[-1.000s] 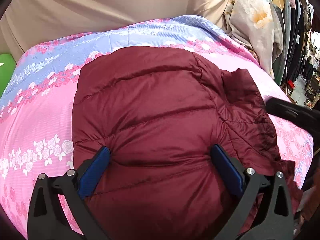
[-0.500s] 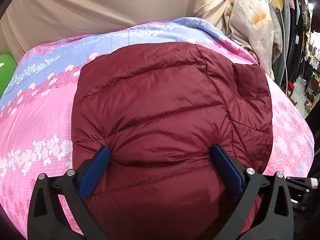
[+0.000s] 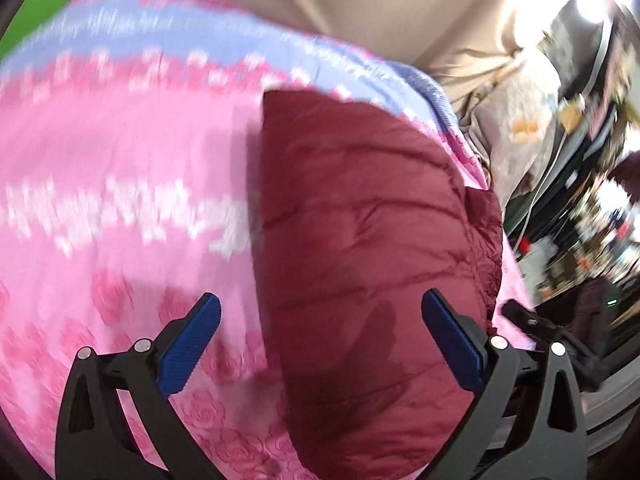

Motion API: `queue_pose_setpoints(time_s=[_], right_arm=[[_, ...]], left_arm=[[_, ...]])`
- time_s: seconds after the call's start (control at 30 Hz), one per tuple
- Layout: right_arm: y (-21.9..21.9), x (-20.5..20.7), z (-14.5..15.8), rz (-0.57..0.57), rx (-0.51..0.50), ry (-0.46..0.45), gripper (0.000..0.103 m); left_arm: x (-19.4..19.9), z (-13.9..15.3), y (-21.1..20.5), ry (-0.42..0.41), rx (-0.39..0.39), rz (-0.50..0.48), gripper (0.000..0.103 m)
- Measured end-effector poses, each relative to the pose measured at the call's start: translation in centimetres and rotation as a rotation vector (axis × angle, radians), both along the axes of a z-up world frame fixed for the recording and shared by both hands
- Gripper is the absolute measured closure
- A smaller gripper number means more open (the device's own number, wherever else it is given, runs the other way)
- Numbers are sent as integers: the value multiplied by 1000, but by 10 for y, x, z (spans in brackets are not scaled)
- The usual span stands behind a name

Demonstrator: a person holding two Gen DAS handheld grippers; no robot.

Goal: Fold large clothes
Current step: 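Grasp the folded jacket bundle with the right gripper and lift it, then lift the maroon bundle with the right gripper while the left gripper supports it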

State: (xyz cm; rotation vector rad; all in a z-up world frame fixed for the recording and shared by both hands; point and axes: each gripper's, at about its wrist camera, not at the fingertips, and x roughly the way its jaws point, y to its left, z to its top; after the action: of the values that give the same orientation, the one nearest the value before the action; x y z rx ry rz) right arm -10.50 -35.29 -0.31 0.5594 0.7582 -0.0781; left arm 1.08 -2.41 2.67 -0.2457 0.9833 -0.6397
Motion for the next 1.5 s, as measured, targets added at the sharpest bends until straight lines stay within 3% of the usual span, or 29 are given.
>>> queue_pose_setpoints(time_s=[0.13, 0.33, 0.47, 0.87, 0.93, 1.03, 1.07, 1.13, 1.23, 1.3, 1.5], right_arm=[[6, 18, -20, 8, 30, 60, 31], [2, 29, -37, 25, 60, 79, 25], [-4, 32, -47, 50, 126, 69, 21], [-10, 53, -53, 124, 168, 25, 19], [-12, 58, -54, 134, 183, 20, 22], [-13, 63, -56, 149, 230, 11, 38], [-13, 63, -55, 154, 244, 3, 42], [-11, 63, -50, 160, 234, -10, 60], [-8, 58, -36, 162, 199, -36, 74], [-1, 54, -24, 158, 170, -55, 79], [15, 32, 28, 136, 93, -192, 82]], left_arm=[[10, -25, -4, 131, -97, -51, 5], [15, -38, -29, 162, -128, -132, 5], [24, -51, -42, 213, -147, -136, 5], [39, -51, -54, 208, -151, -174, 5], [39, -51, -53, 206, -153, -184, 5], [39, -47, -57, 188, -146, -202, 5], [39, -44, -59, 174, -138, -204, 9], [36, -34, -62, 138, -126, -219, 14], [33, -17, -67, 71, -109, -246, 29], [30, -5, -68, 24, -110, -272, 40], [14, 44, -72, -121, -140, -342, 49]])
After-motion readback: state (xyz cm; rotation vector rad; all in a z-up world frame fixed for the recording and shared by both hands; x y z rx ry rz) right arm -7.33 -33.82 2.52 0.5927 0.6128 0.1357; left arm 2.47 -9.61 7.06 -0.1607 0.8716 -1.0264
